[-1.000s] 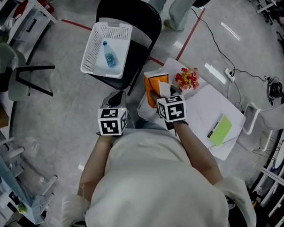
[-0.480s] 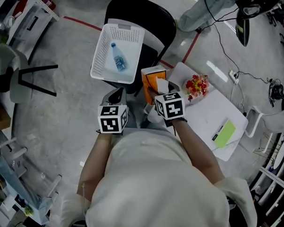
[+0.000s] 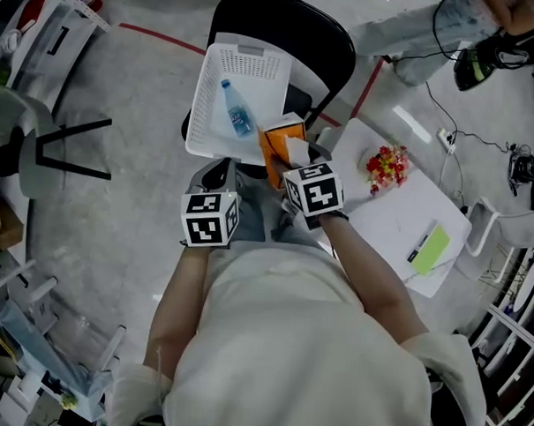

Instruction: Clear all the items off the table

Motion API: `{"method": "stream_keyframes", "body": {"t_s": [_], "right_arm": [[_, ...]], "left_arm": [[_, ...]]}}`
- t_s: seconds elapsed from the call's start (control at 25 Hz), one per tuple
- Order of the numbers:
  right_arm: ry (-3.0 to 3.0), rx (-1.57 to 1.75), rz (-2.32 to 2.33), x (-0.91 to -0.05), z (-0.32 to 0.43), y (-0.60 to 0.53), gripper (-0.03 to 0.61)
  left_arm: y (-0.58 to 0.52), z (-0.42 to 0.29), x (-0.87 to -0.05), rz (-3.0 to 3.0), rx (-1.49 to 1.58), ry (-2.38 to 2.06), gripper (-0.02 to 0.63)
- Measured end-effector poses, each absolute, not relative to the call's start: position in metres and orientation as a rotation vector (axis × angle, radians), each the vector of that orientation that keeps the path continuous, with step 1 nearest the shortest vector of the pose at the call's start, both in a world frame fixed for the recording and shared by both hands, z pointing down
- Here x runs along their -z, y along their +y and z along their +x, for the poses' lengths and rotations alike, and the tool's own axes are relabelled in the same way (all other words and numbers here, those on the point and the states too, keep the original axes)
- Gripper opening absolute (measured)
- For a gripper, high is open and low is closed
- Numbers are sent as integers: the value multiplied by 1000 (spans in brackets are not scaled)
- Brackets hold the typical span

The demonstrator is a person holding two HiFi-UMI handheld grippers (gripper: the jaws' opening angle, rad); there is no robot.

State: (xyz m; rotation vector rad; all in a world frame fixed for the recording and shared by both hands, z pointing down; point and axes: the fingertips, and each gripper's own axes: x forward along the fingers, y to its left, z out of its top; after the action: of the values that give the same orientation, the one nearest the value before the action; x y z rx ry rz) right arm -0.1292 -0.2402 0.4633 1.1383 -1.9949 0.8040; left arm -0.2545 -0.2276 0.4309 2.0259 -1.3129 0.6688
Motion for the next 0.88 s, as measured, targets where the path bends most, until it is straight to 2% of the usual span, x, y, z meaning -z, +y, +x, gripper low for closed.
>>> {"method": "stream_keyframes", "body": {"t_s": [0.88], "right_arm": [[-1957, -910, 1088, -509, -243, -304, 293]], "left_arm": [[-280, -341, -460, 2002, -735, -1259, 8]]}}
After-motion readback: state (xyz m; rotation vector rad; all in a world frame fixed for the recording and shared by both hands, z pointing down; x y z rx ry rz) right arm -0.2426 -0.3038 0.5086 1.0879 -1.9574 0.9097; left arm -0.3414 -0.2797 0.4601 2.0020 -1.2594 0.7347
